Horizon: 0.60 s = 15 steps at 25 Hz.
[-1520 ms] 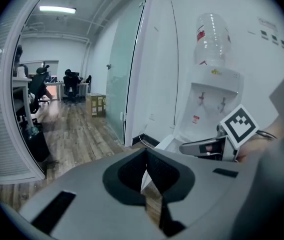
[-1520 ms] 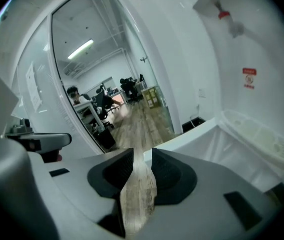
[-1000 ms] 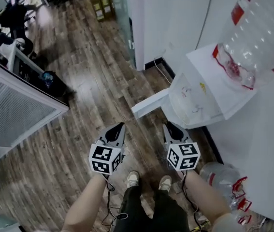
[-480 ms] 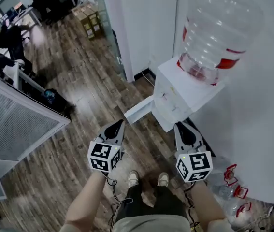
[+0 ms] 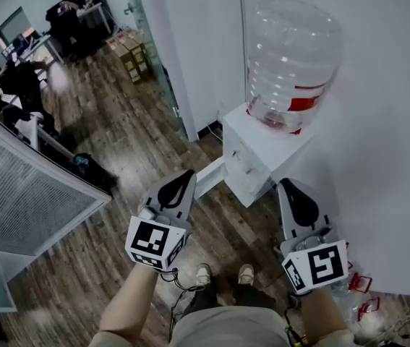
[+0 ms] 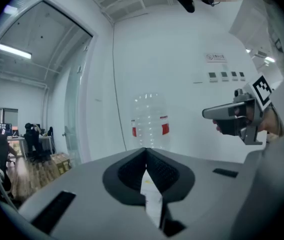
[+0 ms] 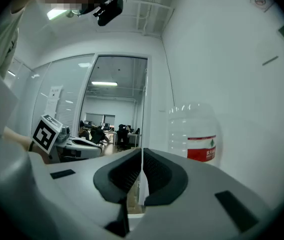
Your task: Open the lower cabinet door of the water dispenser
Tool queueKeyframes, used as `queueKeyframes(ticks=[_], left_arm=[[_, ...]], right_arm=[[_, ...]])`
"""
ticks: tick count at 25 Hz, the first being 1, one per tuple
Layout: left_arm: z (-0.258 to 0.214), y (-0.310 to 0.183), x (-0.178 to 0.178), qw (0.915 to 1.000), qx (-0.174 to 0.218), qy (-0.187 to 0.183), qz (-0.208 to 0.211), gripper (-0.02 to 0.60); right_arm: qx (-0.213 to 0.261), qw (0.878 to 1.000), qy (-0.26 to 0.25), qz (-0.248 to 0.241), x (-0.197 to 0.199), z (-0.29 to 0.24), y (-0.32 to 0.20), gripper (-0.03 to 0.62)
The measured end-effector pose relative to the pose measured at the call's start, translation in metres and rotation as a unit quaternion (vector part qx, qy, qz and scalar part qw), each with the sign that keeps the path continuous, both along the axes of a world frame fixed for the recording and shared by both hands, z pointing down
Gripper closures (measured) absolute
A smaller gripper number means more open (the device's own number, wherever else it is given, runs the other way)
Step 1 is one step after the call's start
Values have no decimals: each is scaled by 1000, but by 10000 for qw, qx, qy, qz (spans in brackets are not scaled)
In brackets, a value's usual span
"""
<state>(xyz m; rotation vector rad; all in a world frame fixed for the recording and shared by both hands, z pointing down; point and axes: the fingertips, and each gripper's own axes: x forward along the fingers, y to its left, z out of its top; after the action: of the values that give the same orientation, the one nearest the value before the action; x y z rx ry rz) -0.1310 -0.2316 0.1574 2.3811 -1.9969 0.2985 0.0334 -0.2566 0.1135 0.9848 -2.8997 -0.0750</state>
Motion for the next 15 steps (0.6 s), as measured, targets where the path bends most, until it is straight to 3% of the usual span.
queueKeyframes(ticks=[7,15], left_arm=[[-66,36,28,9980,595,-180,108,575],[-76,67,32,9971,696,311,-57,575]], right_arm=[[275,9995,-153,-55,33,-48,27,588],[271,9990,-145,-333,41,-58,51,588]])
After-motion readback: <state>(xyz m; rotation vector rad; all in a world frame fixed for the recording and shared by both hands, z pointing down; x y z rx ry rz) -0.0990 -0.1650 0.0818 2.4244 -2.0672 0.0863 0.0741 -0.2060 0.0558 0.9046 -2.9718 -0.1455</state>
